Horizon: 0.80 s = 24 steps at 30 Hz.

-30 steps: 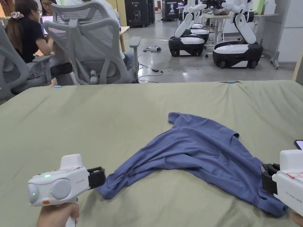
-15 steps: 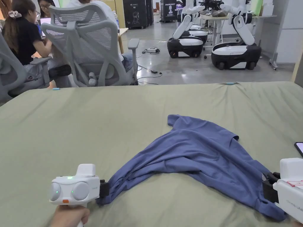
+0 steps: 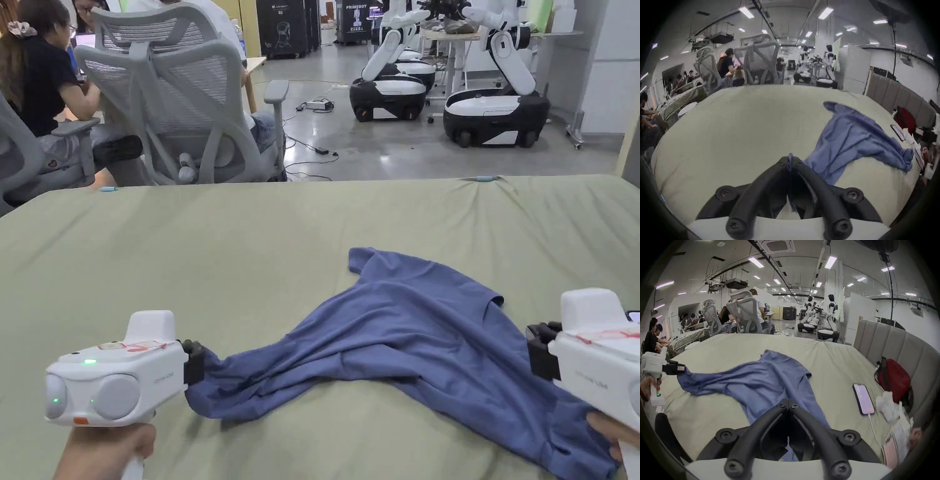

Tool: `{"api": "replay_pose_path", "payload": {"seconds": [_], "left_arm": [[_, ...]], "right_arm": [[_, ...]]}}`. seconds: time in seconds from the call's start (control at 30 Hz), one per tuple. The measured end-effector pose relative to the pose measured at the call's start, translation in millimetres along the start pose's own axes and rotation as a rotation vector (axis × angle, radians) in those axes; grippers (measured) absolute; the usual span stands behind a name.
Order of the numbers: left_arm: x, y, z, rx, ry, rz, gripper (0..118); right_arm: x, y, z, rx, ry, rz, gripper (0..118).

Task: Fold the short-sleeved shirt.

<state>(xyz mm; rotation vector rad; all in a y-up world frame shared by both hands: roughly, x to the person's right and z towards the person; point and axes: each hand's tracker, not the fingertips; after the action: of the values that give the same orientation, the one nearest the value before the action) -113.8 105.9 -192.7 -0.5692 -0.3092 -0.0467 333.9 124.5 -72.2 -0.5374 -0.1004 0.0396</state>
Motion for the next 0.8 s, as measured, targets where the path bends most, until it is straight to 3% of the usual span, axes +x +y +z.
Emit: {"api": "replay_pose_path", "payload": {"seconds": [0.1, 0.13, 0.17, 0.2, 0.23, 0.27, 0.5, 0.73, 0.77, 0.8], "left_arm": [[1.1, 14.9, -10.9, 0.022, -0.023, 0.034, 3], [1.1, 19.3, -18.1, 0.026, -0.026, 0.041, 3], [1.3, 23.3, -26.1, 0.029, -0.022, 0.041, 3], [0.6, 26.8, -37.3, 0.031, -0.015, 0.037, 3], [0.1, 29.3, -46.7, 0.029, -0.003, 0.029, 3], [-0.8, 30.9, -55.3, 0.028, 0.010, 0.031, 3], [-15.2, 27.5, -92.8, 0.001, 0.000, 0.104, 3], [-30.4, 20.8, -106.4, -0.020, 0.006, 0.128, 3], [-30.7, 20.8, -107.3, -0.024, 0.012, 0.128, 3], [-30.3, 20.6, -107.2, -0.028, 0.028, 0.122, 3]], "right_arm": [[5.8, 41.8, -54.4, -0.018, 0.041, 0.051, 1], [8.9, 56.3, -76.1, -0.027, 0.057, 0.053, 6], [10.0, 68.7, -98.1, -0.030, 0.055, 0.057, 22], [12.0, 81.1, -124.2, -0.038, 0.076, 0.055, 63], [12.1, 91.1, -148.7, -0.061, 0.085, 0.064, 90], [15.6, 99.0, -176.1, -0.093, 0.092, 0.064, 107], [26.9, 125.1, -323.4, -0.237, 0.051, 0.103, 103], [8.2, 116.9, -375.8, -0.393, 0.014, 0.238, 94], [4.2, 113.1, -379.0, -0.419, 0.007, 0.264, 92], [-2.4, 108.6, -379.9, -0.432, 0.038, 0.286, 78]]}}
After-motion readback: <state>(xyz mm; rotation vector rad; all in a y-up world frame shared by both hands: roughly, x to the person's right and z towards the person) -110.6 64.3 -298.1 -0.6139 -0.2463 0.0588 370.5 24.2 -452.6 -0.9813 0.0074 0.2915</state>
